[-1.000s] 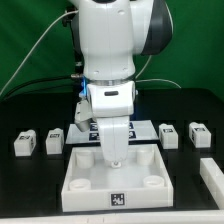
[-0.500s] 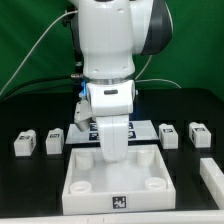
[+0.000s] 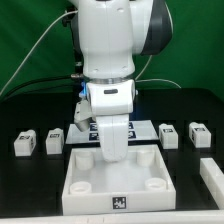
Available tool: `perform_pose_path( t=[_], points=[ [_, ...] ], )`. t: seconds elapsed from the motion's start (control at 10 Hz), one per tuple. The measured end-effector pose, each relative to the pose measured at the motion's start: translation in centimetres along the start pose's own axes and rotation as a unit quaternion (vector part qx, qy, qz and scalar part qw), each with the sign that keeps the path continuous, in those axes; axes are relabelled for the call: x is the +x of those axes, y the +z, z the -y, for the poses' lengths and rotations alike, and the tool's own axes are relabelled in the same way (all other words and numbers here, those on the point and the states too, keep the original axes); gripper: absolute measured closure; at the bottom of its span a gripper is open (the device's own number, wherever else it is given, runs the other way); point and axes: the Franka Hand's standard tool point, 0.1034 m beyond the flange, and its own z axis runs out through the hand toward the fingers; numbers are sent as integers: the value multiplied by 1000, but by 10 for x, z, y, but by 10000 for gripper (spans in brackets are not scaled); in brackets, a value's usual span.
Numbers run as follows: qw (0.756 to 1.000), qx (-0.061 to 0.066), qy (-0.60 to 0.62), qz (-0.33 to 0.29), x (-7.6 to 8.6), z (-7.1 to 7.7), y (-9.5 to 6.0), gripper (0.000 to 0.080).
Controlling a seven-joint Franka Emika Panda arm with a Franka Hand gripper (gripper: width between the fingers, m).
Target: Assemble one leg
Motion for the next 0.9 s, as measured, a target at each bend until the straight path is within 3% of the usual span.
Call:
perform_pose_path(
  t=[0.3, 0.6, 0.9],
  points=[
    [1000, -5, -3, -1, 3, -6, -2, 735],
    [1000, -16, -17, -13, 42, -30, 0, 735],
    [999, -22, -24, -22, 58, -45, 0, 735]
  ],
)
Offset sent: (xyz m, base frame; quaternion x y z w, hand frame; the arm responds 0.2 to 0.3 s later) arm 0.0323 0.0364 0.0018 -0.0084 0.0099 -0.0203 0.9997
